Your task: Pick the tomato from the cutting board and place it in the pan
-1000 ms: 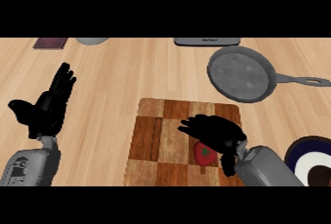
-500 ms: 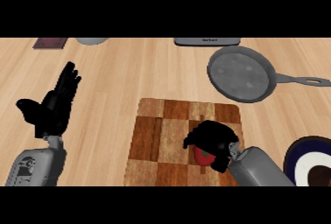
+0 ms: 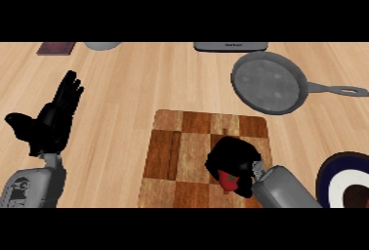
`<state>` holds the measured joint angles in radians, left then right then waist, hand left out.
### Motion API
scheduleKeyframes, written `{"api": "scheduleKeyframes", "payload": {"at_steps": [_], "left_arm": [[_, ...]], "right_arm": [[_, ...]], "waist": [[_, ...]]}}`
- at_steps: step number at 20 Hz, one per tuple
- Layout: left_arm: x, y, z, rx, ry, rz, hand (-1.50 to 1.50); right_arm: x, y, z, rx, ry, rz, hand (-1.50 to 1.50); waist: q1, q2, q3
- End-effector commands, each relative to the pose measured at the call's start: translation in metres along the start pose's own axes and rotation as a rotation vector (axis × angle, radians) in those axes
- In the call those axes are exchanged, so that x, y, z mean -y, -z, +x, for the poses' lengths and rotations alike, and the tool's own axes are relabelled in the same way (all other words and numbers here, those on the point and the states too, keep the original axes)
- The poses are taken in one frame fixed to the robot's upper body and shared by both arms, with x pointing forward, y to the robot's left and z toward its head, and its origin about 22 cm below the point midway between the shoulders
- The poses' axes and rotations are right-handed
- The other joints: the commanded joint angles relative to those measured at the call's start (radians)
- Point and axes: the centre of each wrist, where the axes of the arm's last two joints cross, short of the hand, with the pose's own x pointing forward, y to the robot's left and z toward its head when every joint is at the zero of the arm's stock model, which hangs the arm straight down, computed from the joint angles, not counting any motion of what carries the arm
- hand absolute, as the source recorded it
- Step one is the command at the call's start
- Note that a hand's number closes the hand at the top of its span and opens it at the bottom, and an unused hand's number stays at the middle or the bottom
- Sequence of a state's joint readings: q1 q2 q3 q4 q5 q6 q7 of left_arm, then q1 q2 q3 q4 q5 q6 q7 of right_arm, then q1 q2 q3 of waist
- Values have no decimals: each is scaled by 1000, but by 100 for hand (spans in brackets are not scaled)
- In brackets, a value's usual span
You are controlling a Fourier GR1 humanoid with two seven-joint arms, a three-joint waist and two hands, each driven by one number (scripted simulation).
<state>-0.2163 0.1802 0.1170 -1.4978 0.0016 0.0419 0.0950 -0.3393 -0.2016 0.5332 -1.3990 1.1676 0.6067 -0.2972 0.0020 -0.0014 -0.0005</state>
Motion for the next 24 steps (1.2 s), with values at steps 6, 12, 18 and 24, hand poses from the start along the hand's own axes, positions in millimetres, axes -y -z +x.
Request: {"api": "scheduleKeyframes", "payload": {"at_steps": [6,12,18,24], "left_arm": [[2,0,-6,-17,9,18,0],[2,2,1,-6,5,13,0],[11,-2,2,-2,12,-7,0],[-11,0,7,19,11,-18,0]], "right_arm": [[-6,17,37,-384,260,-194,150],[38,0,77,-544,229,-622,150],[81,-15,110,-580,274,-883,150],[122,-21,92,-654,355,-1009,150]], "waist": [[-4,-1,1],[4,-9,1],[10,-2,1],[9,1,0]]}}
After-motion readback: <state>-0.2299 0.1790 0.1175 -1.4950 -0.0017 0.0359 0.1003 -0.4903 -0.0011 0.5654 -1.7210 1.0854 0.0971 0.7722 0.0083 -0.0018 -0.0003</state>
